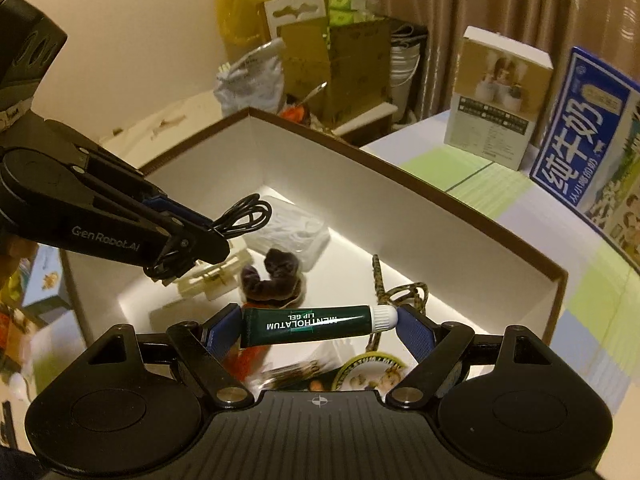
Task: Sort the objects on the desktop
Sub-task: 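Carry the black cable into the box with left tool while right tool carries the lip gel tube there, then open both tools to release the cable and lip gel tube inside the box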
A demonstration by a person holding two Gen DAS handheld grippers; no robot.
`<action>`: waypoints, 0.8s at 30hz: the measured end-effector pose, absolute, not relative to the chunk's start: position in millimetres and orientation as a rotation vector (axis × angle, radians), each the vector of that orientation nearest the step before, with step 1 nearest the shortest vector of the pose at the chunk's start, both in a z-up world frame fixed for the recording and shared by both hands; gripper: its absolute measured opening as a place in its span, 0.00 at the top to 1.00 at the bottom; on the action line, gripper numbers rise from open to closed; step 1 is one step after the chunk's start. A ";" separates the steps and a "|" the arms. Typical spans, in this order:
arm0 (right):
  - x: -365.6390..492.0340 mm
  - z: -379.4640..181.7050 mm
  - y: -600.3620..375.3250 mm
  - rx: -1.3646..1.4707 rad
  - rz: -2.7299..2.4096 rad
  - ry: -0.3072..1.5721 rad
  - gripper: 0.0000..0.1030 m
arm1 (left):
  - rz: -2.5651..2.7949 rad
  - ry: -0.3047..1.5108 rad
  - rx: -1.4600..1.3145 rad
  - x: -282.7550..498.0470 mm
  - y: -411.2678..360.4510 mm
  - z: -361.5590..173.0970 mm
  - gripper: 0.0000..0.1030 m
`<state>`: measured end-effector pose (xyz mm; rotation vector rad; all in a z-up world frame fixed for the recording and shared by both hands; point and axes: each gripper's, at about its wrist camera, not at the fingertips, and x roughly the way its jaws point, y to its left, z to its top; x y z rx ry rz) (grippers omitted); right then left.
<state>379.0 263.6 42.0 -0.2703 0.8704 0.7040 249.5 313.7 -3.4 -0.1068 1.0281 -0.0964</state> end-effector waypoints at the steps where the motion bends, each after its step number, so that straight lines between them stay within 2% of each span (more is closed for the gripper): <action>1: 381.0 40.9 265.1 -0.279 0.705 0.874 0.22 | -0.095 1.037 -0.112 252.4 314.7 -6.6 0.86; 16: 402.7 20.7 278.4 -0.331 0.713 0.931 0.22 | -0.061 1.159 -0.219 283.7 327.1 -47.8 0.86; 24: 409.0 13.4 282.9 -0.327 0.719 0.950 0.22 | -0.036 1.145 -0.175 289.8 328.4 -47.6 0.84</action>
